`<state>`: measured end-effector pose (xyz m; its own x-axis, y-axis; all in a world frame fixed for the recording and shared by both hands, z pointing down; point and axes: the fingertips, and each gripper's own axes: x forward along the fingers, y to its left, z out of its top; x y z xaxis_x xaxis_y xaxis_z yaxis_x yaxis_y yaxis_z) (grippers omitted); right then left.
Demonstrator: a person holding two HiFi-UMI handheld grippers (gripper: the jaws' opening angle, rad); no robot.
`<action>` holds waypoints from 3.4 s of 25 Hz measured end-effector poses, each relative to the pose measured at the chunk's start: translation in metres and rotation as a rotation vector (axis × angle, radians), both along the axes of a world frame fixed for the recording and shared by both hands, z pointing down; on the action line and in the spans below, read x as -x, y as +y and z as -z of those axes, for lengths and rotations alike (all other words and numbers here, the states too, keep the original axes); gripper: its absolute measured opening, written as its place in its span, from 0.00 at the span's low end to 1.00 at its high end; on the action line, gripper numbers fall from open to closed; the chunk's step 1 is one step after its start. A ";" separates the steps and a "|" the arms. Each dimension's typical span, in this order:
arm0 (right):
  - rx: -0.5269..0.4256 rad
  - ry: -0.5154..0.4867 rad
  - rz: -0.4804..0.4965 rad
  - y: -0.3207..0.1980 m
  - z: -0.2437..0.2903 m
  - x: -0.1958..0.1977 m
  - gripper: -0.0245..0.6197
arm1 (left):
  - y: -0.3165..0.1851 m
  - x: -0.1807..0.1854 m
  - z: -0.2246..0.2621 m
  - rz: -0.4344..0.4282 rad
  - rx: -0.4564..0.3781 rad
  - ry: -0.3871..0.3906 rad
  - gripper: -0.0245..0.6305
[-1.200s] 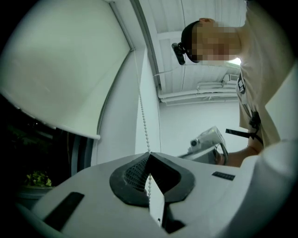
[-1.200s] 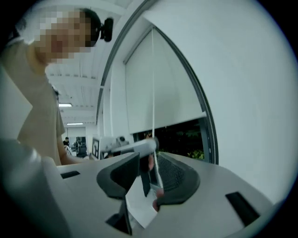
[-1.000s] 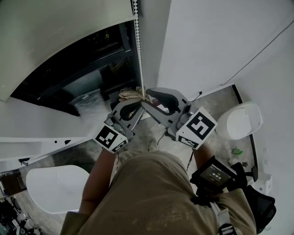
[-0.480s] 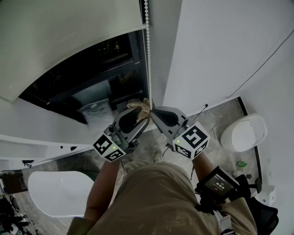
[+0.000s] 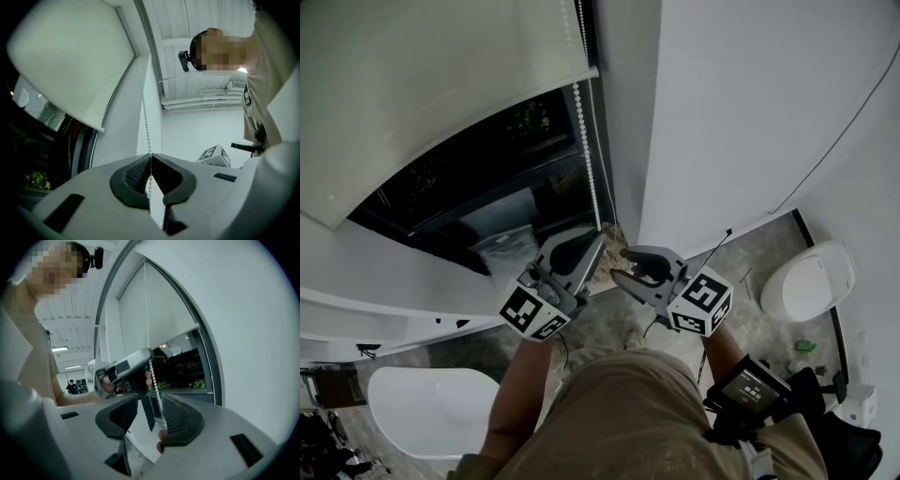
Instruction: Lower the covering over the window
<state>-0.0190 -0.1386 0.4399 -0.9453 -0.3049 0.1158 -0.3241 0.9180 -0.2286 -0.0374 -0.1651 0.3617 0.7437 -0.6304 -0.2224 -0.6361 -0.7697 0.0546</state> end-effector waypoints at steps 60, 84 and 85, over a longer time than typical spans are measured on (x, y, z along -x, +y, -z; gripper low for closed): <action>-0.101 -0.004 -0.083 0.001 0.026 0.022 0.05 | 0.014 -0.012 0.015 -0.080 -0.006 0.012 0.07; -0.111 -0.005 -0.143 -0.010 0.038 0.022 0.05 | 0.036 0.027 -0.030 -0.046 0.074 0.098 0.35; -0.088 0.007 -0.127 -0.007 0.027 0.025 0.05 | 0.031 0.030 -0.014 -0.029 0.047 0.100 0.35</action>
